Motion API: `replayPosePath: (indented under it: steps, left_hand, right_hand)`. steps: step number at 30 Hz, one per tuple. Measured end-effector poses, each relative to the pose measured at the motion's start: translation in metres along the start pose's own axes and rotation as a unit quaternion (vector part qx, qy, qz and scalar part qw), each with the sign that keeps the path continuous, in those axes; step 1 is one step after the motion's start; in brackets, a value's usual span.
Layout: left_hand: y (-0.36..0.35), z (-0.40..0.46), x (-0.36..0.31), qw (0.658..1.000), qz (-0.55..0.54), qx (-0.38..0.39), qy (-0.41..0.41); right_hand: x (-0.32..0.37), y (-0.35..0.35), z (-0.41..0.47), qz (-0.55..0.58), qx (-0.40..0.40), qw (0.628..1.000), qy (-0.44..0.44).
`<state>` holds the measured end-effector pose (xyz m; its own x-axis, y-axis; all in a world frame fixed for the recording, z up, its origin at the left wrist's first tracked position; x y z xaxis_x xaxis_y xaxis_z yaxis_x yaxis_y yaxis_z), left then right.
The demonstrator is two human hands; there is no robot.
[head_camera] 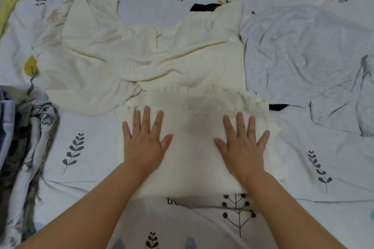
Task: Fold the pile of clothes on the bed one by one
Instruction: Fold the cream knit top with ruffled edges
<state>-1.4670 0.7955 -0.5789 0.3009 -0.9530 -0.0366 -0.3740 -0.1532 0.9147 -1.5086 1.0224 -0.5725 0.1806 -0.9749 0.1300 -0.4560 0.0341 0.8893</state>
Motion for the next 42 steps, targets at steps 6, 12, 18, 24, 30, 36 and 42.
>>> replayPosePath:
  steps: [6,12,18,24,30,36,42]
  left_hand:
    - [0.013,-0.034,0.006,0.993,-0.078,-0.089,-0.008]
    - [0.001,-0.046,0.028,0.993,-0.115,-0.023,-0.001]
    - [0.003,-0.045,0.031,0.992,-0.127,-0.008,-0.003]
    - [0.017,-0.044,0.032,0.984,-0.176,0.030,-0.005]
    - [0.060,-0.048,0.032,0.860,-0.506,0.062,-0.007]
    - [0.064,-0.037,0.036,0.612,-0.756,0.197,0.123]
    - [0.055,-0.023,0.051,0.770,-0.620,0.126,0.086]
  right_hand:
    - [-0.033,0.028,-0.045,0.233,-0.191,0.945,-0.129]
    - [-0.061,0.033,-0.055,0.345,-0.005,0.895,-0.284]
    - [-0.058,0.049,-0.054,0.534,0.073,0.796,-0.276]
    - [-0.022,0.083,-0.066,0.499,-0.016,0.849,-0.173]
    - [0.088,0.112,-0.084,0.287,-0.112,0.951,0.008]
    - [0.171,0.064,-0.086,0.158,-0.017,0.971,0.179]
    - [0.157,0.050,-0.085,0.339,-0.021,0.926,0.166]
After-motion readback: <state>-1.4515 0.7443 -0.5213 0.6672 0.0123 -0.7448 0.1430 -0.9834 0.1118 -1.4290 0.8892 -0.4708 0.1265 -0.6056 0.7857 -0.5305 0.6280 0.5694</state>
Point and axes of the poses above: each hand's wrist, its own z-axis towards the middle knuckle, its own y-axis out of the back of the hand, x = y × z, the point moved 2 cm from there along z, towards the middle knuckle, and after that the axes turned 3 degrees about y, right-handed, at the moved point
